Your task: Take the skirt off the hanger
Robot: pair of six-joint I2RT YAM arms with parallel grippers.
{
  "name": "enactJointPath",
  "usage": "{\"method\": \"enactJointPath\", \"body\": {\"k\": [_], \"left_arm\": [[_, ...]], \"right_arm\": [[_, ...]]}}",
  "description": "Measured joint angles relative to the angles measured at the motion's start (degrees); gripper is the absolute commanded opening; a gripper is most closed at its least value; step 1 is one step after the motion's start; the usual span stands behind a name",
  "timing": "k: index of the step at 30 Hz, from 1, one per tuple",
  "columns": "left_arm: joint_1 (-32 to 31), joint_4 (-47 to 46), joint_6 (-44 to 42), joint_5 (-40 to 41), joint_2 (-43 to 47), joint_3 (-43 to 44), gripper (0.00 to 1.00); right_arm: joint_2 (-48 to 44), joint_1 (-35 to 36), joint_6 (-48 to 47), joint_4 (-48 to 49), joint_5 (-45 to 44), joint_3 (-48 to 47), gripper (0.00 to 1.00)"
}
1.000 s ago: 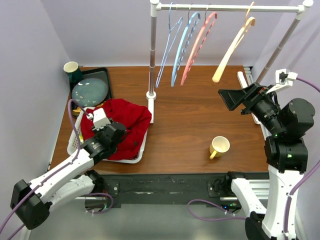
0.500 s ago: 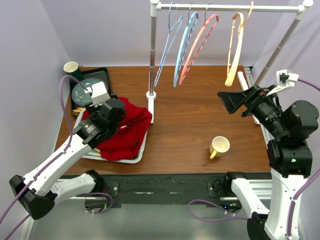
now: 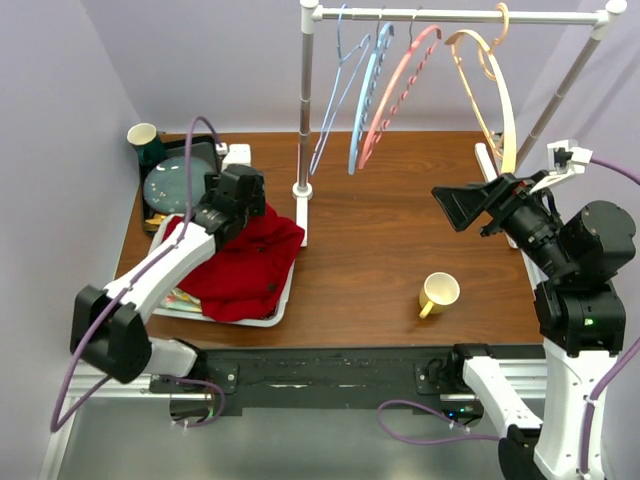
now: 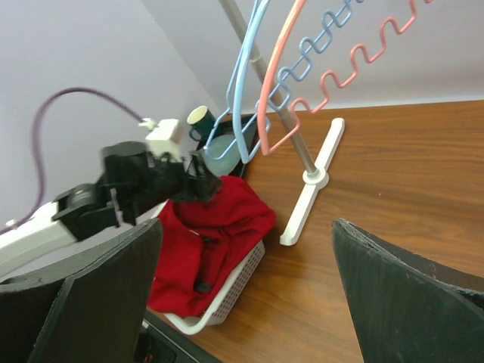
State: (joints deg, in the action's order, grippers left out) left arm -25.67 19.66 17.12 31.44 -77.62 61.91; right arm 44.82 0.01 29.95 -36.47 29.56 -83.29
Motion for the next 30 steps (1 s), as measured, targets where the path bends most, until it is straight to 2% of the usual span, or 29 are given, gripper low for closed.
{"method": "enactJointPath", "body": {"k": [2,5,6,8,9,11,18,22,27,30], "left_arm": [[0.1,-0.1,-0.3,-3.5,-1.7,-1.7,0.79],[0.1,-0.9,-0.2,-6.5,-0.9,-5.2,0.63],[0.1,-1.0,0.3,-7.1,-0.5,-6.2,0.46],[0.1,-0.9,1.9,-7.1,0.0,-7.3,0.33],[0.1,-0.7,2.7,-6.7,0.3,-7.8,0.19],[0.0,-0.4,4.3,-5.5,2.3,-8.9,0.0],[0.0,4.5,9.2,2.4,15.9,-11.1,0.0],[0.0,11.1,12.4,6.8,23.5,-12.0,0.0],[0.0,22.4,11.4,15.3,27.8,-6.2,0.0],[0.0,24.9,9.9,19.1,30.5,-2.8,0.0]], "right_arm": [[0.0,0.8,-0.3,0.0,0.0,0.0,0.98],[-0.3,1.3,-0.8,-0.1,0.0,0.0,0.98],[-0.4,1.4,-0.9,-0.1,0.0,-0.1,0.98],[-0.6,1.5,-1.1,-0.2,0.0,-0.1,0.98],[-0.7,1.6,-1.1,-0.2,0.0,-0.1,0.98],[-1.0,1.9,-1.3,-0.2,0.0,-0.2,0.98],[-2.1,2.6,-1.7,-0.2,0.0,-1.2,0.98],[-3.0,2.6,-1.7,-0.3,-0.4,-1.4,0.99],[-3.5,2.6,-1.7,-0.4,-0.7,-2.1,0.99],[-3.6,2.6,-1.4,-0.3,-0.7,-2.1,0.99]]}}
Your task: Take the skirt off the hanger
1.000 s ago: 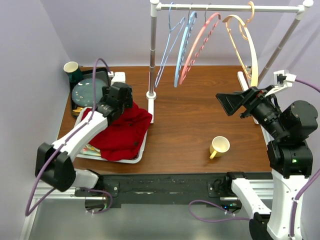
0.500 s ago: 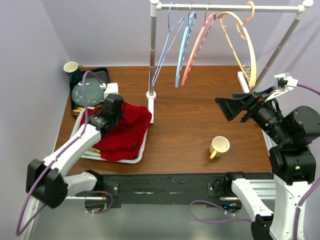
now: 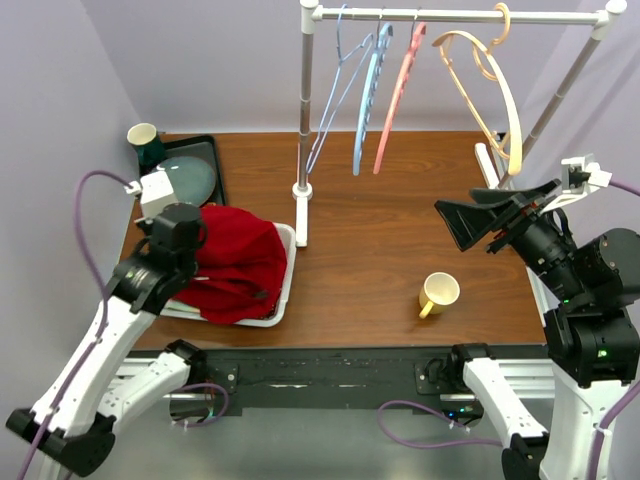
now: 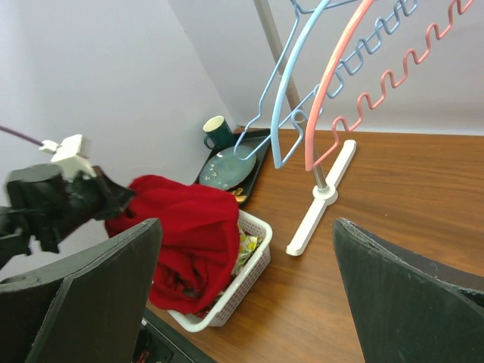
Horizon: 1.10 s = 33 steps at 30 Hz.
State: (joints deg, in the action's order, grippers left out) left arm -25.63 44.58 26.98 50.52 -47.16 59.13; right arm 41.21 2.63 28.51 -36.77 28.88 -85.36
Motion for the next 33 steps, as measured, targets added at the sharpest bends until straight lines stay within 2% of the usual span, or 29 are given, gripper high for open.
{"method": "enactJointPath", "body": {"k": [6,9,10,12,18,21,24,25,27,28,31,33], "left_arm": [[0.0,3.2,-4.5,7.6,3.8,1.6,0.0],[0.0,3.2,-7.1,7.5,2.2,0.9,0.01],[0.0,2.7,-7.8,5.9,1.5,0.5,0.05],[0.0,0.6,-8.8,1.6,0.5,-1.1,0.07],[0.1,-12.6,-5.7,-15.9,-2.9,-14.1,0.02],[0.1,-16.7,-0.8,-19.3,-9.4,-17.9,0.03],[0.1,-20.2,4.6,-20.3,-16.9,-20.7,0.21],[0.1,-21.0,5.6,-20.3,-18.2,-21.2,0.34],[0.1,-23.2,8.2,-20.0,-19.4,-22.1,0.49],[0.1,-23.9,9.2,-20.0,-19.4,-22.2,0.6],[0.1,-22.5,11.0,-19.8,-18.6,-20.2,0.74],[0.1,-19.3,11.2,-18.7,-17.8,-16.6,0.79]], "right_arm": [[0.0,0.0,0.1,0.0,0.0,0.0,0.99],[0.0,0.0,0.1,0.0,0.0,0.0,0.99],[-0.1,0.0,0.1,0.0,0.0,0.0,0.99],[-0.1,0.0,0.1,0.0,-0.1,0.0,0.99],[-0.1,0.1,-0.1,-0.1,-0.5,0.0,0.99],[-0.1,0.1,-0.3,-0.1,-0.8,0.0,0.99],[-0.1,0.3,-0.4,-0.1,-0.9,0.0,0.99],[-0.1,0.3,-0.5,-0.1,-0.9,0.0,0.99],[-0.1,0.4,-0.5,-0.2,-0.9,0.0,0.99],[-0.1,0.4,-0.5,-0.2,-0.9,0.0,0.99],[-0.1,0.4,-0.6,-0.9,-0.9,0.0,0.99],[-0.1,0.5,-0.7,-1.5,-0.9,0.0,0.99]]}}
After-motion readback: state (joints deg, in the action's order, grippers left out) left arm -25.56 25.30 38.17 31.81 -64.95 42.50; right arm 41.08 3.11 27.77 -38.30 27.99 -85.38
